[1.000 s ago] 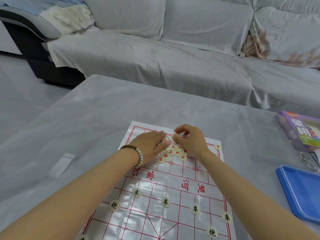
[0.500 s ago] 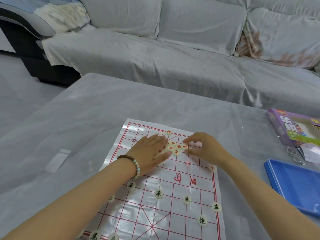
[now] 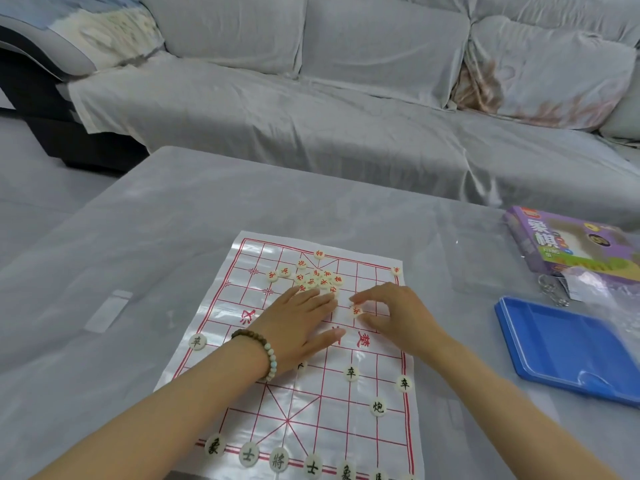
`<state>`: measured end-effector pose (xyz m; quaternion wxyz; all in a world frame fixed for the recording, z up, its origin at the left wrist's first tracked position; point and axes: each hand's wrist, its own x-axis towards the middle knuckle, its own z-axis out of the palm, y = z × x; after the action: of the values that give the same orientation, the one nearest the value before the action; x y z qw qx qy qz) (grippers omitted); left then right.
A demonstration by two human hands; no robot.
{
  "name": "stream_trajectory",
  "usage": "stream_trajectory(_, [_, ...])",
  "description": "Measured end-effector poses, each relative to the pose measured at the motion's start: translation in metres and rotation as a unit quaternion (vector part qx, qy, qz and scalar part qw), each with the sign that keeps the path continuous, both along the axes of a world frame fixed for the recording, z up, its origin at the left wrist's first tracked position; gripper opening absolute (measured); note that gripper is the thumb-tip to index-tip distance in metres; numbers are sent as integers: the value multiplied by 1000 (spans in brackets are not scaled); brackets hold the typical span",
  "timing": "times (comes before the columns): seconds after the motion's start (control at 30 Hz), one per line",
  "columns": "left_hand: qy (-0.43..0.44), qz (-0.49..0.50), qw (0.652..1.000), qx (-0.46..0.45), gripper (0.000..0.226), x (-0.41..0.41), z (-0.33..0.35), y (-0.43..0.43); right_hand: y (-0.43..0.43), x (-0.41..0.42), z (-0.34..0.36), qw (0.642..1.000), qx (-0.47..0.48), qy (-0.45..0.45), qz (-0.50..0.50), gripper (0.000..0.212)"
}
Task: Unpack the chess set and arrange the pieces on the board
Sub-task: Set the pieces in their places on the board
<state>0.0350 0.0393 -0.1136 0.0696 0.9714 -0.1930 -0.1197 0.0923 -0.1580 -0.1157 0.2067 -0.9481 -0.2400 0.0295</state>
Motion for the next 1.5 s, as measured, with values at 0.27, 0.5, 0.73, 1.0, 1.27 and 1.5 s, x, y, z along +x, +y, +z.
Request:
stream_trajectory(0.27, [14, 17, 1000, -7, 60, -8, -2, 0, 6, -4, -11, 996, -55, -47, -49, 29])
stream_trajectory(0.5, [1, 25, 999, -24, 60, -7, 0, -4, 6, 1, -15, 998, -16, -38, -54, 29])
stream_trajectory(0.73, [-28, 44, 997, -56, 59, 2, -1, -15, -41, -17, -19, 954, 191, -8, -230, 21])
stream_trajectory(1.0, [-74, 125, 982, -118, 51, 34, -13, -21, -56, -20, -32, 968, 161, 19, -189, 25])
stream_trajectory(1.27, [-102, 128, 979, -120, 54, 41, -5, -9, -47, -18, -32, 969, 151, -1, -194, 26])
stream_trajectory(1.5, [-45, 63, 997, -20, 90, 15, -10, 35, -1, -10, -21, 986, 128, -16, -107, 23])
